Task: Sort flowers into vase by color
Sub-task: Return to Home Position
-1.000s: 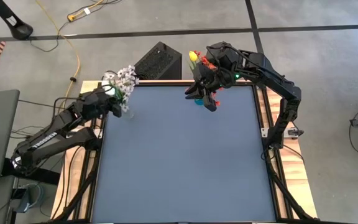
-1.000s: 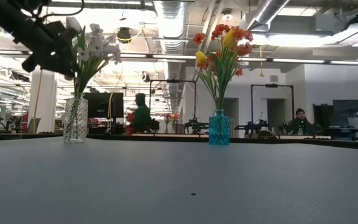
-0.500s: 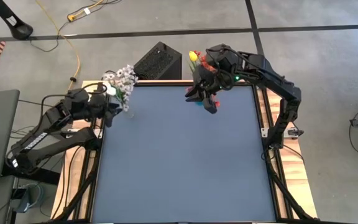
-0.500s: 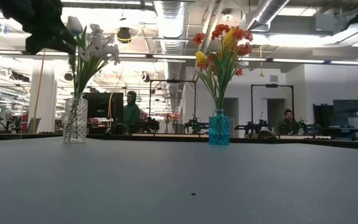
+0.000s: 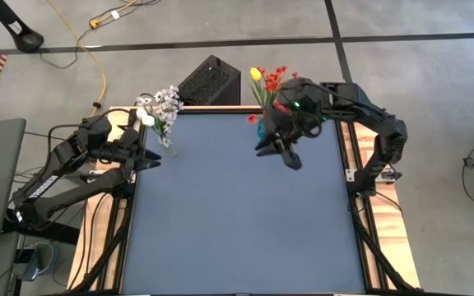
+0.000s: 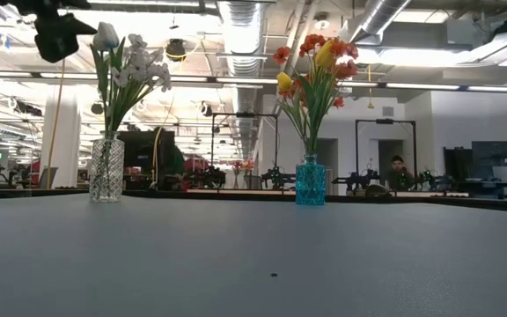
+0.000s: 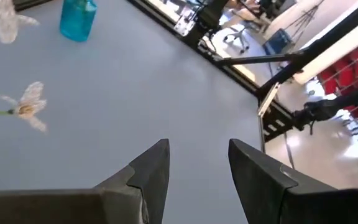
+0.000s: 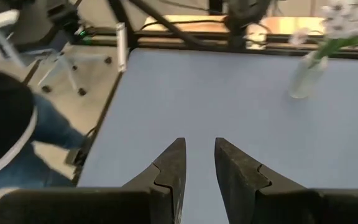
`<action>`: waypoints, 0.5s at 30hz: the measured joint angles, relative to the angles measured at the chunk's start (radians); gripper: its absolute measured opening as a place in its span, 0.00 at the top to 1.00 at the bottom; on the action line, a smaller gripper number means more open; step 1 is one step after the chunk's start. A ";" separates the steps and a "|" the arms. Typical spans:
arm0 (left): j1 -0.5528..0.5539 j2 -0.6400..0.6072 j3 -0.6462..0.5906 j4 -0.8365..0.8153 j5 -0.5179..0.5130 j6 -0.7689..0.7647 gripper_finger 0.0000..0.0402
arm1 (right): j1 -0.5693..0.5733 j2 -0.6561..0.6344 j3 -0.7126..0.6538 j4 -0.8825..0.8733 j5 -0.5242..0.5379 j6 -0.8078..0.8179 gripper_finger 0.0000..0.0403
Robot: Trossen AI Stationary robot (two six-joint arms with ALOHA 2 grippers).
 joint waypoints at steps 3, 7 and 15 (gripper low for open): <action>-0.035 0.002 -0.001 0.054 -0.016 -0.019 0.62 | 0.048 -0.047 -0.059 0.020 0.002 0.001 0.72; -0.108 0.011 -0.057 0.319 -0.051 -0.062 0.62 | 0.083 -0.129 -0.224 0.160 0.006 0.031 0.72; -0.316 0.142 -0.204 0.800 -0.103 -0.106 0.62 | 0.059 -0.326 -0.707 0.630 0.000 0.163 0.72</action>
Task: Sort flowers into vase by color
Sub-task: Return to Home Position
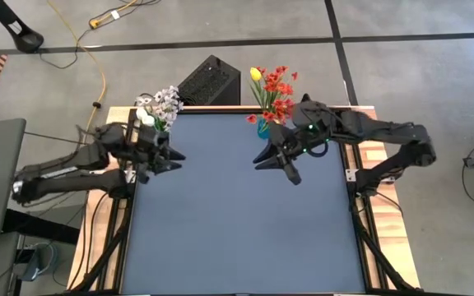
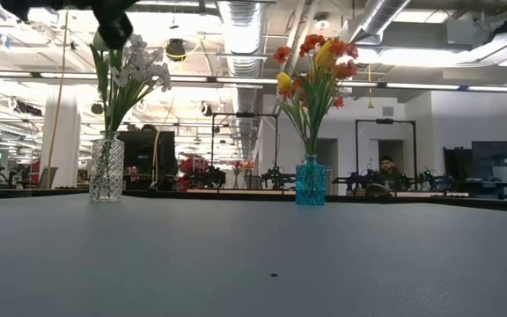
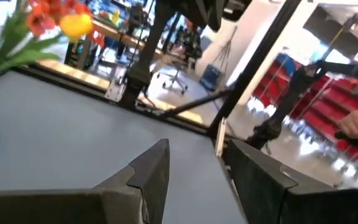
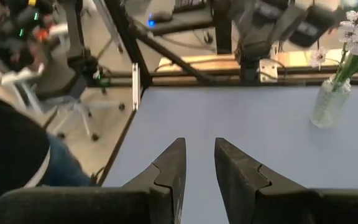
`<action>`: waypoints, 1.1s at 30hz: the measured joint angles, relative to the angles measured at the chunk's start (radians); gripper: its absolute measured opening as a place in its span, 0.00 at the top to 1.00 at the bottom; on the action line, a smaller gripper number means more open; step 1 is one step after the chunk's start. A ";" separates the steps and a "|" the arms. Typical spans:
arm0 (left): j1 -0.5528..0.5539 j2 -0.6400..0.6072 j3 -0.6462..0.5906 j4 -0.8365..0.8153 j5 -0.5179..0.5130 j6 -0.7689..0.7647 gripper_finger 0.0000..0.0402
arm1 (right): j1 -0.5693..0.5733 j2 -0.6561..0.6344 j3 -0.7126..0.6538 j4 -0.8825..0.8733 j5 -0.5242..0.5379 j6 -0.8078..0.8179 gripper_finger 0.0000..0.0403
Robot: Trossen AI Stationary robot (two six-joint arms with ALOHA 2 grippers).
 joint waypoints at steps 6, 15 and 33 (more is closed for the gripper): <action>-0.115 0.123 -0.007 0.046 -0.091 0.098 0.62 | 0.001 -0.042 -0.296 0.362 -0.006 0.053 0.72; -0.216 0.203 -0.007 0.041 -0.270 0.176 0.62 | 0.001 -0.043 -0.496 0.494 0.061 0.065 0.76; -0.333 -0.109 -0.007 -0.245 -0.537 0.172 0.62 | -0.027 -0.471 -0.965 0.802 0.157 0.250 0.92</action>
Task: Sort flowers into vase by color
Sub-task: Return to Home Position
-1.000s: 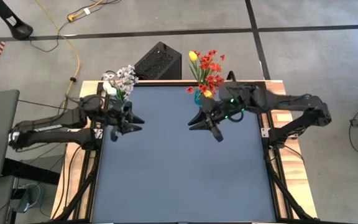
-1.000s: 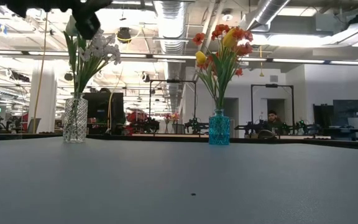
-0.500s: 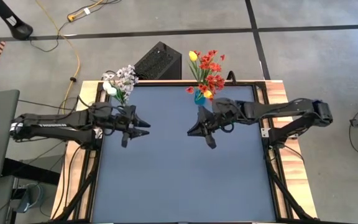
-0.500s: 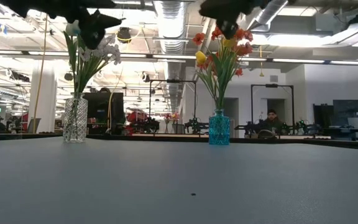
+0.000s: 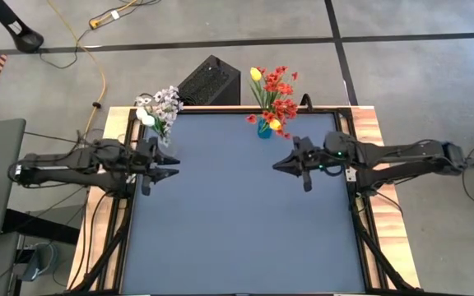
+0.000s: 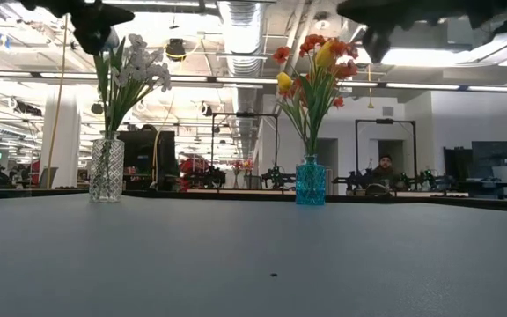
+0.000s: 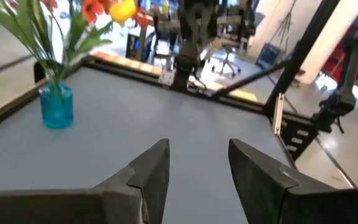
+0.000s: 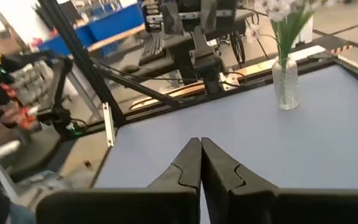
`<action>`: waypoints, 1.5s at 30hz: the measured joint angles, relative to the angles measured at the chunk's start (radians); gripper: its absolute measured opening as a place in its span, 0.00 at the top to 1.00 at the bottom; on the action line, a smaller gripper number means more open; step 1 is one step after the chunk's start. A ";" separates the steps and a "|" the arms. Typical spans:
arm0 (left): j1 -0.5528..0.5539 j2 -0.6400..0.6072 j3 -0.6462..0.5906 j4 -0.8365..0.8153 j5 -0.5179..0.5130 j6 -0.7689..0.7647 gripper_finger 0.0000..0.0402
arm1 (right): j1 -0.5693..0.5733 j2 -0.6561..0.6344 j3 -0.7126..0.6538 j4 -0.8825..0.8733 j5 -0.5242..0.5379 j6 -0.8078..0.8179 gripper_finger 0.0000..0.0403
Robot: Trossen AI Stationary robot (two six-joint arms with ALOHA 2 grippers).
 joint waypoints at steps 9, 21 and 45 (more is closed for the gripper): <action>-0.024 -0.216 -0.214 0.163 -0.032 -0.068 0.67 | 0.002 -0.094 -0.170 0.116 0.039 0.032 0.96; -0.024 -0.470 -0.419 0.209 -0.010 -0.119 0.96 | -0.067 -0.133 -0.339 0.221 0.073 0.014 0.95; -0.024 -0.462 -0.472 0.172 -0.085 -0.150 1.00 | -0.176 -0.359 -0.621 0.321 0.047 0.066 0.95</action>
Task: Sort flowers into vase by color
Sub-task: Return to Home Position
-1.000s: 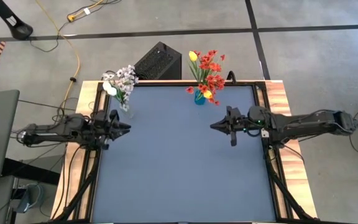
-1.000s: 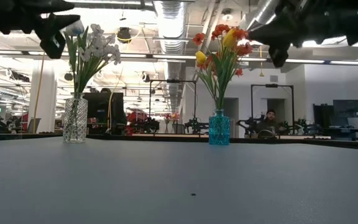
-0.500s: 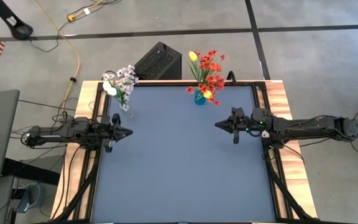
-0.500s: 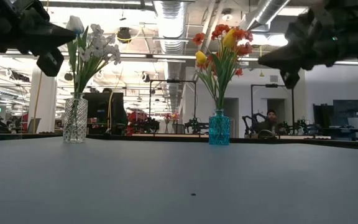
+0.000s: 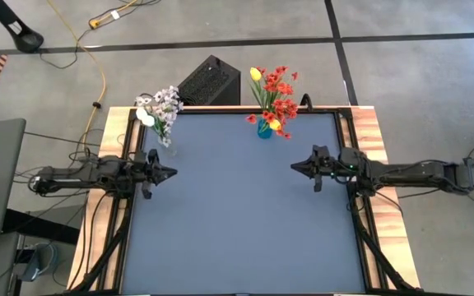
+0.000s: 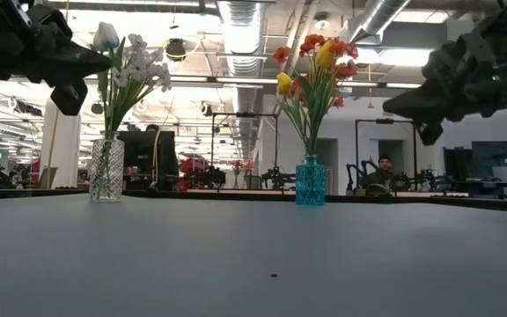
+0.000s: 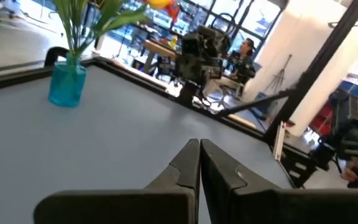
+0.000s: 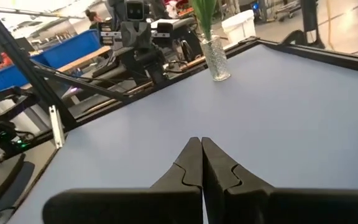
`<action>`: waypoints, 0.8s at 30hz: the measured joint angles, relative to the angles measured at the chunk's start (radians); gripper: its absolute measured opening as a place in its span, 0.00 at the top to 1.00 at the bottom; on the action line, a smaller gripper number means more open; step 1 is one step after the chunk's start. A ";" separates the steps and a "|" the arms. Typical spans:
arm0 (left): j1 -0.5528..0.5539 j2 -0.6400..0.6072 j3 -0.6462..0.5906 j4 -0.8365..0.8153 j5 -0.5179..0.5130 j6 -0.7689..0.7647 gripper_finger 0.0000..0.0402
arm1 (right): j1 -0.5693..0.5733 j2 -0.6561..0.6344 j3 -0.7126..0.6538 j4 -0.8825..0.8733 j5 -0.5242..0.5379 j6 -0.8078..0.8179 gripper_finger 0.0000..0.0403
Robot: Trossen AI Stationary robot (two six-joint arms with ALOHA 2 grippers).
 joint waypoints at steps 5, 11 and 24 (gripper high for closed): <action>0.000 0.000 -0.066 0.058 0.006 -0.028 1.00 | -0.021 -0.033 -0.028 -0.020 0.000 -0.034 0.95; 0.002 0.011 -0.078 0.074 -0.041 -0.107 1.00 | -0.036 -0.085 -0.028 -0.113 0.000 -0.089 0.95; 0.002 0.011 -0.078 0.069 -0.062 -0.113 1.00 | -0.086 -0.143 -0.026 -0.217 0.002 -0.183 0.89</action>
